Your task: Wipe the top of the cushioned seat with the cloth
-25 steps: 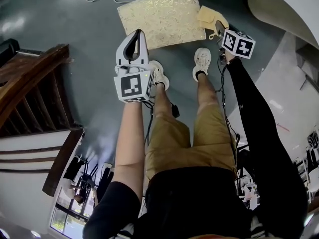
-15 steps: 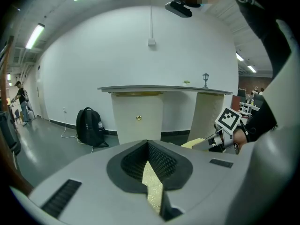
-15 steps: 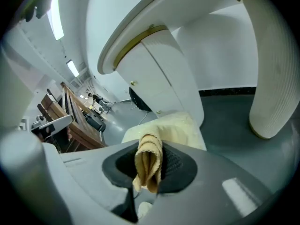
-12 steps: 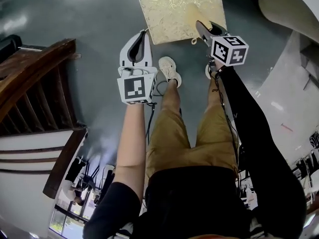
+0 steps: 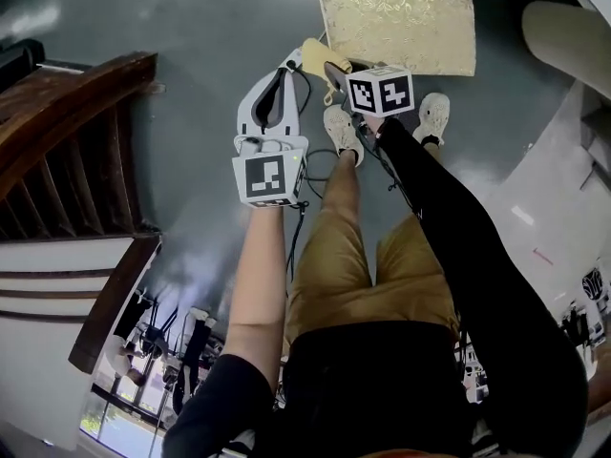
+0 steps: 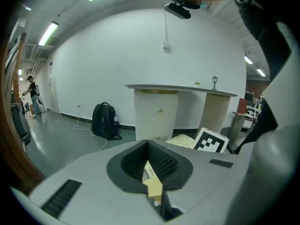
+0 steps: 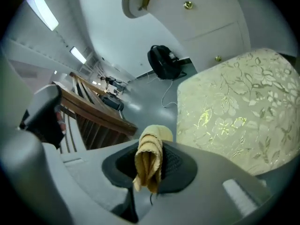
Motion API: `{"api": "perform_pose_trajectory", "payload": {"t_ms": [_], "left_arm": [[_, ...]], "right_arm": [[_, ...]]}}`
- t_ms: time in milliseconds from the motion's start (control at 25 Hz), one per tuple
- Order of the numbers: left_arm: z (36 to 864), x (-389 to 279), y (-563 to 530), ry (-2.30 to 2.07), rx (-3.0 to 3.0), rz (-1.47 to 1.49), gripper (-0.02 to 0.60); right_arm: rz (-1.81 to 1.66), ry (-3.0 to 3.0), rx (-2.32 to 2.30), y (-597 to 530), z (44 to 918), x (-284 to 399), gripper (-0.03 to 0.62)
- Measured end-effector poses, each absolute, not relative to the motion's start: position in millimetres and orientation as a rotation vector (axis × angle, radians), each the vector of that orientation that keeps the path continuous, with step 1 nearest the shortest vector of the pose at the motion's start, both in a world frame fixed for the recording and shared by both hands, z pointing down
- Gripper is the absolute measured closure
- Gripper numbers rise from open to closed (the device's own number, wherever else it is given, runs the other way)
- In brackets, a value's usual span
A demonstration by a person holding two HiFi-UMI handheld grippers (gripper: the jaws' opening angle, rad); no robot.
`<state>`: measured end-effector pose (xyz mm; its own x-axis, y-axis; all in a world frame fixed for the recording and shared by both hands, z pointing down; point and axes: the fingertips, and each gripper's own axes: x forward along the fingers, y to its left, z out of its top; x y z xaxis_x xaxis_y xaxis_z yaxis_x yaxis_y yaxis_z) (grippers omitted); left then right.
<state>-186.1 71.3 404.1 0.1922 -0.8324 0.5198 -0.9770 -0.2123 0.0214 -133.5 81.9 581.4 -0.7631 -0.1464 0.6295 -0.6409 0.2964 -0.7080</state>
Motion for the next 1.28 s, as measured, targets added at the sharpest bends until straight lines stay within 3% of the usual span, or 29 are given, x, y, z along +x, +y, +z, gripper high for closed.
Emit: {"api": "perform_pose_trajectory", "payload": {"t_ms": [360,1280], "left_arm": [[402.0,-174.7,76.1,-1.688,2.139,0.532,0.574],[395.1,-8.3,22.4,-1.619,2.228,0.466,0.574]], "right_arm": [[1.329,-1.999,0.877,70.2,600.4,-67.6,0.533],[1.157,-1.792,1.36,-7.6,606.5,236.9,0.533]]}}
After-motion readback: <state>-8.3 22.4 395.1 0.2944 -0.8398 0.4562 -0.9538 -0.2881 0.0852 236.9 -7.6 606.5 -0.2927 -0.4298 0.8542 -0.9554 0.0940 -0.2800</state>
